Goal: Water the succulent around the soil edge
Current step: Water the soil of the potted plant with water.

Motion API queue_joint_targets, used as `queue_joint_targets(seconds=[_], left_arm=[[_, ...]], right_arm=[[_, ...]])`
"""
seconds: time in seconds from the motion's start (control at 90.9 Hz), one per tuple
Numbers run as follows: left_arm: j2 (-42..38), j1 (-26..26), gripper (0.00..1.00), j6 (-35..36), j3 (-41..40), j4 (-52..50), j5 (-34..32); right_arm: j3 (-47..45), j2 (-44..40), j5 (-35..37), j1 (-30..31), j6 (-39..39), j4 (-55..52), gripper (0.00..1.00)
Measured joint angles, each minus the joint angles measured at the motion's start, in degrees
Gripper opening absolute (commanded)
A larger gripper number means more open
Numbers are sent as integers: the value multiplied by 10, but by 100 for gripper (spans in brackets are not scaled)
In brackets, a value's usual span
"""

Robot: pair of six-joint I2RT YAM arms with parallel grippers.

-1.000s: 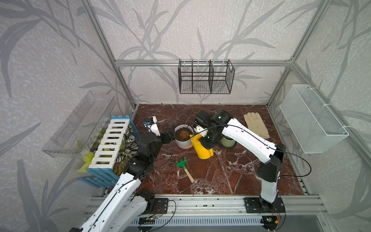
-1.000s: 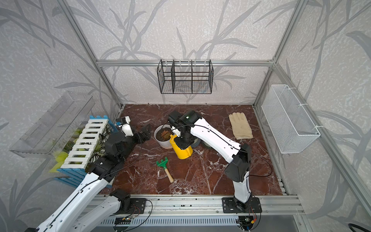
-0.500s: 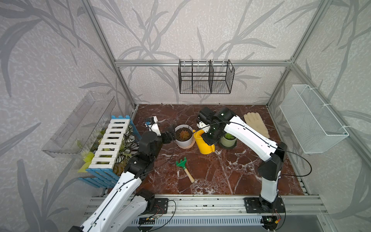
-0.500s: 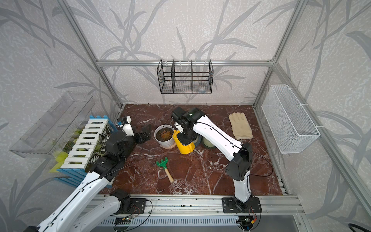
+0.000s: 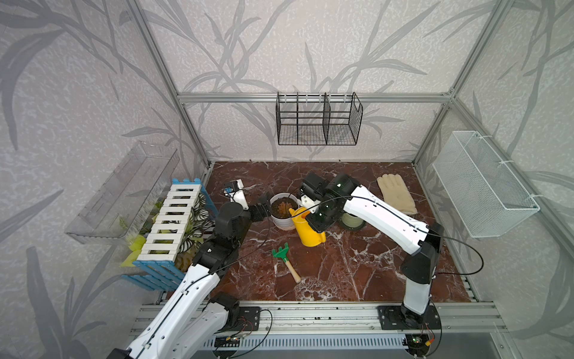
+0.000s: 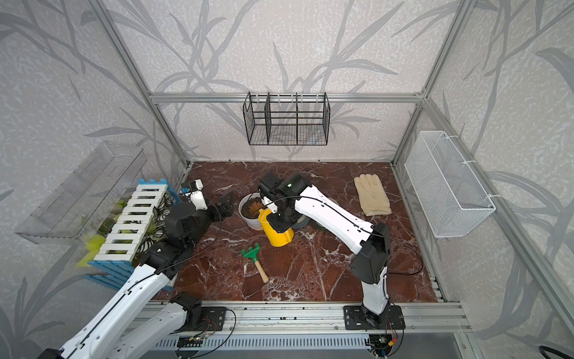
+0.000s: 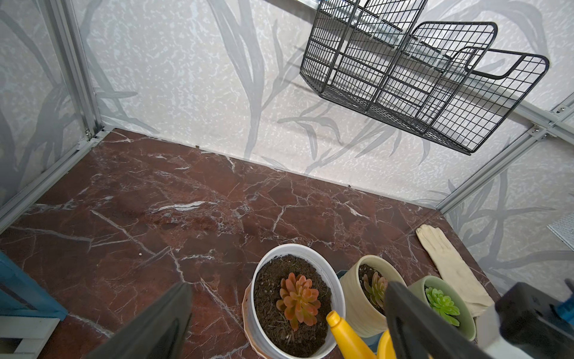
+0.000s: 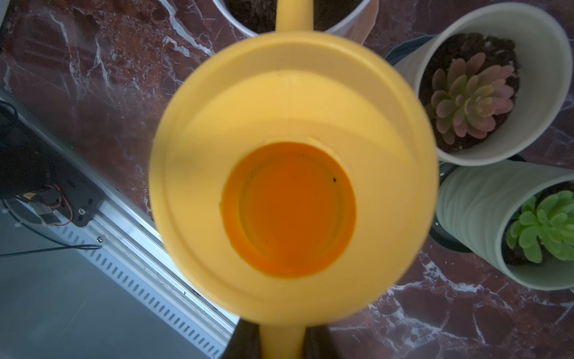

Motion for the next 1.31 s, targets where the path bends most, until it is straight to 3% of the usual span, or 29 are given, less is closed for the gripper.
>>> queue_joint_targets(seconds=[0.517,1.308], left_arm=[[3,7,100,0,0,0,2],[7,12,100,0,0,0,8]], right_arm=[[-27,-7,-17,37,18,26,0],[-97,-53,31,-17,40,65,0]])
